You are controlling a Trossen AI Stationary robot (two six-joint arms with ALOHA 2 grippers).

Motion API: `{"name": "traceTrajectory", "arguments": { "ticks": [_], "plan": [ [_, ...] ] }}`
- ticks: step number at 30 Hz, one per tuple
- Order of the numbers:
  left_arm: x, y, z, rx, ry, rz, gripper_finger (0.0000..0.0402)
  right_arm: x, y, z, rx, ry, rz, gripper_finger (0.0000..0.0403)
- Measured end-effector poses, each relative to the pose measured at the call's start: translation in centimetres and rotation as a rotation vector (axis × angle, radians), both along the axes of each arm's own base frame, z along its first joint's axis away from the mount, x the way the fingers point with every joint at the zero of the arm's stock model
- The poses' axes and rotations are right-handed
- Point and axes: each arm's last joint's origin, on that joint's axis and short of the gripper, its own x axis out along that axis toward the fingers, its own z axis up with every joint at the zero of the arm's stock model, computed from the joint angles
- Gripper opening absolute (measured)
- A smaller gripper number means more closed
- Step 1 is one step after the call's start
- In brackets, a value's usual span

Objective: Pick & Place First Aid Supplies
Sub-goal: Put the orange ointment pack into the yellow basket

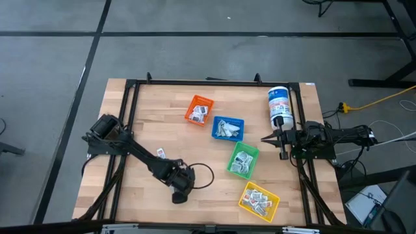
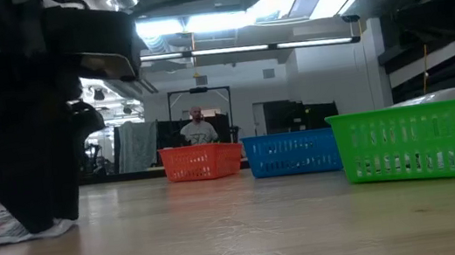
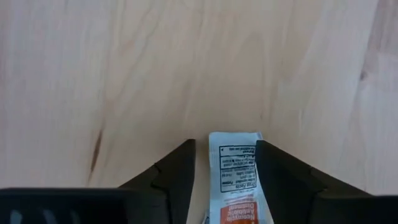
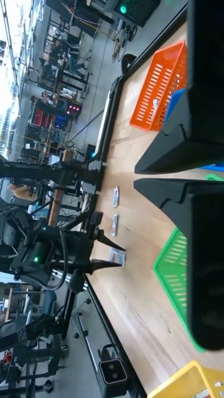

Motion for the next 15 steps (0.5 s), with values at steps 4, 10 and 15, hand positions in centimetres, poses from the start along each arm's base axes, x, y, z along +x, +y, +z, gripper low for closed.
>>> {"name": "traceTrajectory", "arguments": {
  "ticks": [4,10,15],
  "plan": [
    [-0.22,-0.31,-0.01,0.011,0.001,-0.037,0.0145,0.0,0.0,-0.01,0.0,0.0,0.0,0.0026],
    [-0.22,-0.22,-0.04,0.041,-0.011,-0.027,0.0089,0.0,0.0,-0.01,0.0,0.0,0.0,0.0026],
    [-0.17,-0.16,-0.02,0.063,-0.025,-0.021,0.0025,0.0,0.0,-0.01,0.0,0.0,0.0,0.0026]
  ]
}}
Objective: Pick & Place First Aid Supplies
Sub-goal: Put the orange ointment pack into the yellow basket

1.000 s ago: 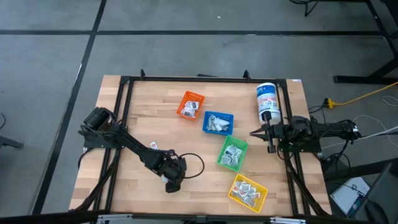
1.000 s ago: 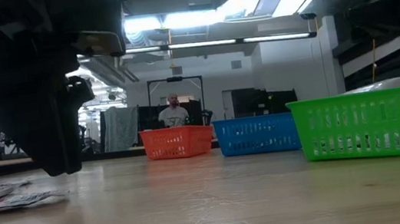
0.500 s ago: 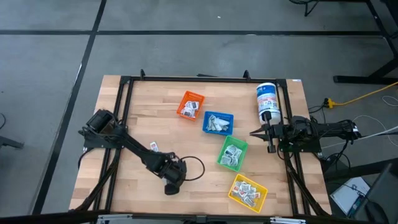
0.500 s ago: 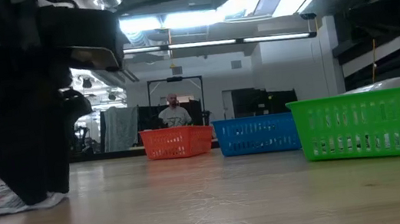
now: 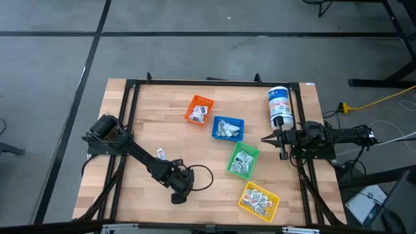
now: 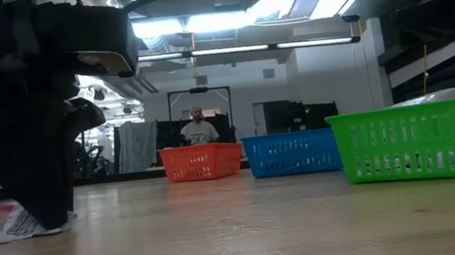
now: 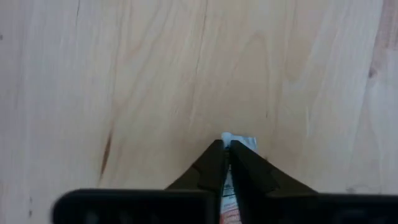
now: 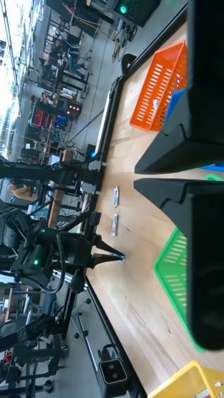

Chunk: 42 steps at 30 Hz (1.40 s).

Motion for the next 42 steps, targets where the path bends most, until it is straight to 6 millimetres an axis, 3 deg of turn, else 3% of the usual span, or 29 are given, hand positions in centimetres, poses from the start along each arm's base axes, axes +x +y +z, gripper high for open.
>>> {"name": "traceTrajectory", "arguments": {
  "ticks": [8,20,30,36,42],
  "plan": [
    [0.6,-0.2,0.2,0.0,-0.061,-0.064,0.0002,0.0,0.0,0.0,0.0,0.0,0.0,0.0026],
    [4.2,0.3,2.0,-0.002,-0.41,-0.228,0.0003,0.0,0.0,0.0,0.0,0.0,0.0,0.0026],
    [7.6,1.6,5.7,0.033,-0.881,-0.413,0.0003,0.0,0.0,0.0,0.0,0.0,0.0,0.0026],
    [8.9,3.4,7.4,-0.013,-1.066,-0.449,0.0003,0.0,0.0,0.0,0.0,0.0,0.0,0.0026],
    [9.5,3.2,9.3,0.008,-1.188,-0.512,0.0003,0.0,0.0,0.0,0.0,0.0,0.0,0.0026]
  ]
}}
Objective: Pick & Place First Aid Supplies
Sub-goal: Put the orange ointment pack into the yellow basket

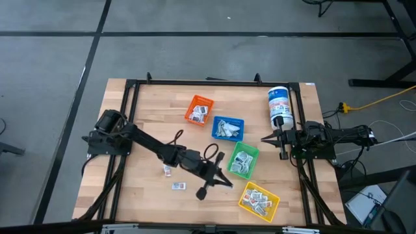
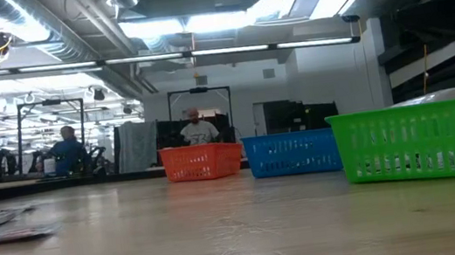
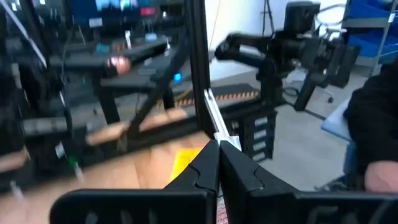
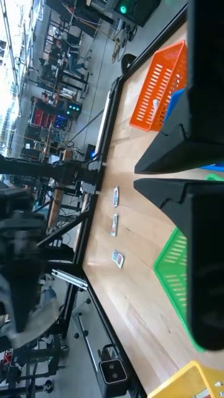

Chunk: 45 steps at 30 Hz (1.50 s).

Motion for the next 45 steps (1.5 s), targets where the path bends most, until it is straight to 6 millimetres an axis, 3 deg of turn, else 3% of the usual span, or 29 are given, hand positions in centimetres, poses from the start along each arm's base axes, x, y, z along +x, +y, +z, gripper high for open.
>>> {"name": "traceTrajectory", "arguments": {
  "ticks": [4,15,22,30,45],
  "plan": [
    [1.5,-1.0,0.7,0.049,-0.045,-0.036,0.0001,0.0,0.0,0.0,0.0,0.0,0.0,0.0026],
    [9.0,-3.1,-1.7,0.137,-0.053,-0.062,0.0004,0.0,0.0,0.0,0.0,0.0,0.0,0.0026],
    [12.1,-3.2,-3.7,0.135,-0.005,-0.083,0.0004,0.0,0.0,0.0,0.0,0.0,0.0,0.0026],
    [13.1,-3.7,-7.1,0.122,0.062,-0.09,0.0011,0.0,0.0,0.0,0.0,-0.001,0.0,0.0026],
    [13.1,-3.3,-7.1,0.106,0.103,-0.072,0.0093,0.0,0.0,0.0,0.0,0.0,0.0,0.0026]
  ]
}}
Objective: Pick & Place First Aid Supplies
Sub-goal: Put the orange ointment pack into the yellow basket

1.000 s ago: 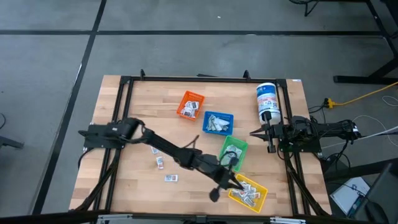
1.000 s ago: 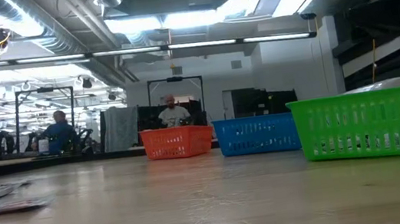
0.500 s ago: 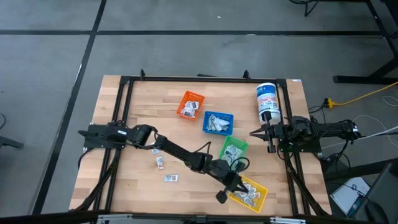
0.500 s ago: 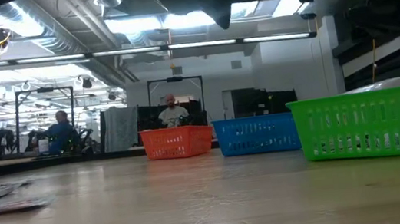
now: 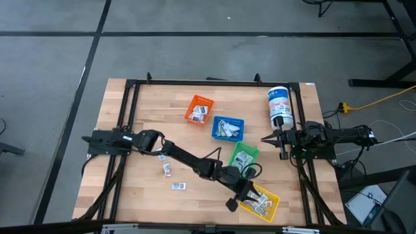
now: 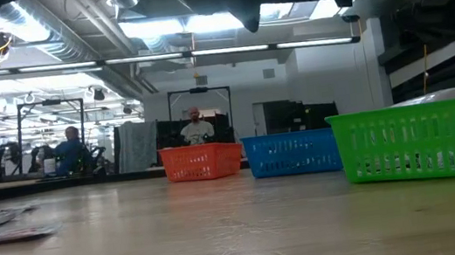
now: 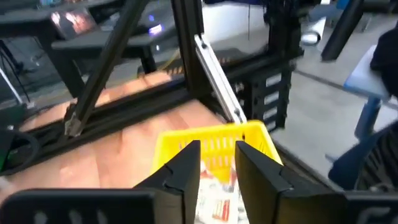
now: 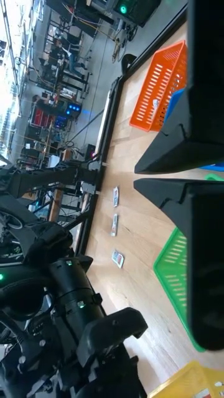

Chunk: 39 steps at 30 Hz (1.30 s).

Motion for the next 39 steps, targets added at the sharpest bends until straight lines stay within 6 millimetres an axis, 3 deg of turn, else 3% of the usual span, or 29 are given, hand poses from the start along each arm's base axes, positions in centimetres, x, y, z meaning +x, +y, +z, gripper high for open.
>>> {"name": "traceTrajectory", "arguments": {
  "ticks": [3,9,15,21,27,39],
  "plan": [
    [-0.3,0.1,0.7,0.056,0.037,-0.001,0.0107,0.0,0.0,0.0,0.0,0.0,0.0,0.0026],
    [-1.8,0.6,3.9,0.122,0.141,0.077,0.0115,0.0,0.0,0.0,0.0,0.0,0.0,0.0026],
    [-4.7,0.5,8.0,0.115,0.304,0.09,0.0116,0.0,0.0,0.0,0.0,0.0,0.0,0.0026],
    [-7.5,-0.9,10.0,0.166,0.408,0.085,0.011,0.0,0.0,0.0,0.0,0.001,0.0,0.0026],
    [-9.2,-2.2,10.4,0.226,0.465,0.125,0.0102,0.0,0.0,0.0,0.0,0.0,0.0,0.0026],
    [-11.5,-2.3,8.8,0.307,0.704,0.231,0.0097,0.0,0.0,0.0,0.0,0.0,0.0,0.0026]
  ]
}}
